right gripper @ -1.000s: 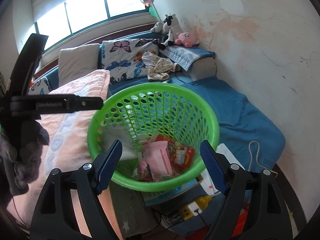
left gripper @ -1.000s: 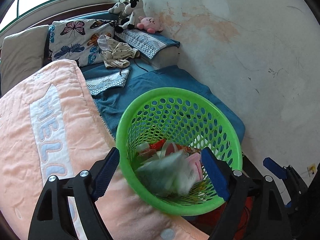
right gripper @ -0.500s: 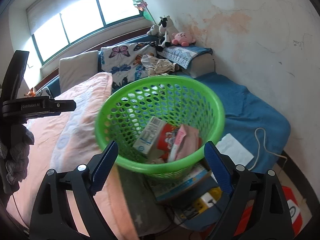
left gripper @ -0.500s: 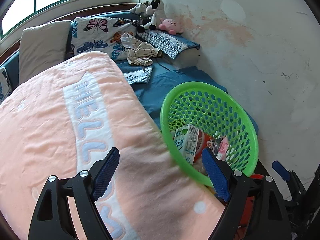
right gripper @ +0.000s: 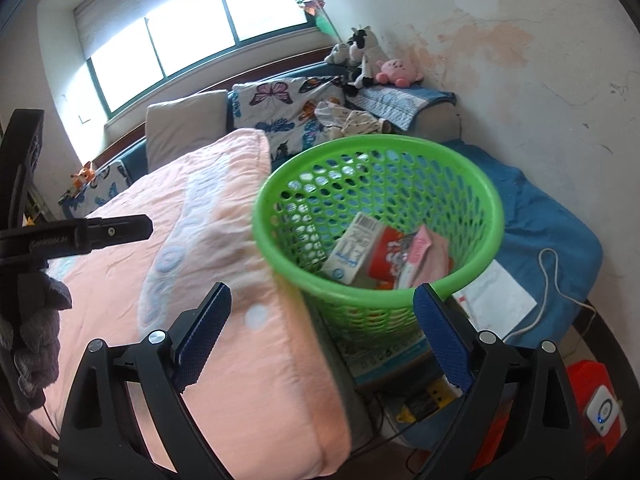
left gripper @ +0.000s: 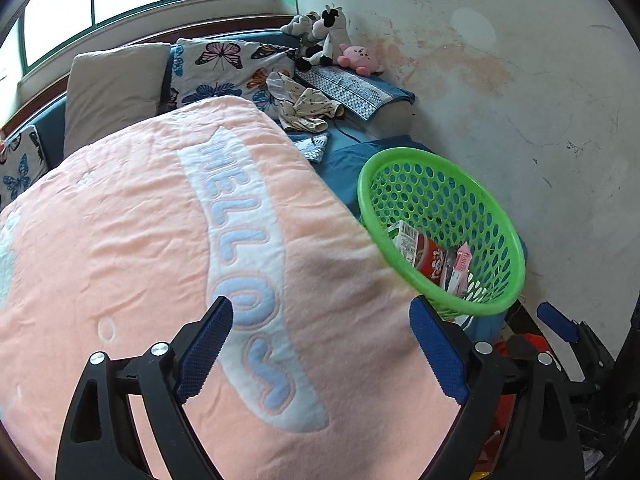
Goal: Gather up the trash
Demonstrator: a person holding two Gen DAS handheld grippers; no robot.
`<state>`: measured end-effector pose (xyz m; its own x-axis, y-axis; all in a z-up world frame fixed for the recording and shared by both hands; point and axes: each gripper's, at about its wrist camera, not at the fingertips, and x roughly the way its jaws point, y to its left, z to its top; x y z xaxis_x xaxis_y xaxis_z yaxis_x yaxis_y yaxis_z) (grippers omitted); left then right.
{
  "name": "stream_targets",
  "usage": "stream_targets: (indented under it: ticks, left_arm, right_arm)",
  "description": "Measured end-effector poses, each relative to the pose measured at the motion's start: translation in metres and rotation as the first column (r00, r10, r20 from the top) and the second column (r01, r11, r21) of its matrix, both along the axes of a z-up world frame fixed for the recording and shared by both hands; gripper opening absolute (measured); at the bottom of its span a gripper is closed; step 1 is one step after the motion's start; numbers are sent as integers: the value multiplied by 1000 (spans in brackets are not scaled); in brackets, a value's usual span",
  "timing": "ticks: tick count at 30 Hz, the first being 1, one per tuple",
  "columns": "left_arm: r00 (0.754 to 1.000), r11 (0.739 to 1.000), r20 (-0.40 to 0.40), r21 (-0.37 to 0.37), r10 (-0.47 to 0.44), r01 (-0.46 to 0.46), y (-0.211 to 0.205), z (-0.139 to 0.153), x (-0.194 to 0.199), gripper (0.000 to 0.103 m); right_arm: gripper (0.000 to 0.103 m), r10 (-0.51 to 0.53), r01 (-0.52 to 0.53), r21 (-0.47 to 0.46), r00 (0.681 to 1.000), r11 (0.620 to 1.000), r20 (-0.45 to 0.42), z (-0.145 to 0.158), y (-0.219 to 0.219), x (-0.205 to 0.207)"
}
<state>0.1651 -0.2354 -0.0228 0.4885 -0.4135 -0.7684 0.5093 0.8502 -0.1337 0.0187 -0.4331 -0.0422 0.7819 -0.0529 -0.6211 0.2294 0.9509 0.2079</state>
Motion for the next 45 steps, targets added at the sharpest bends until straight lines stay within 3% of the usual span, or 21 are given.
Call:
stream_targets:
  ticks: [19, 29, 45]
  left_arm:
    - [976, 976, 19, -4, 216, -216, 111, -2, -31, 94]
    - [968, 971, 65, -19, 240, -240, 142, 6, -46, 95]
    - [955, 958, 75, -45, 285, -283, 175, 11, -64, 95]
  right_arm:
    - [94, 108, -108, -13, 994, 994, 30, 17, 48, 3]
    - [94, 146, -146, -10, 989, 989, 31, 25, 76, 0]
    - [94, 202, -200, -42, 979, 979, 29, 32, 112, -8]
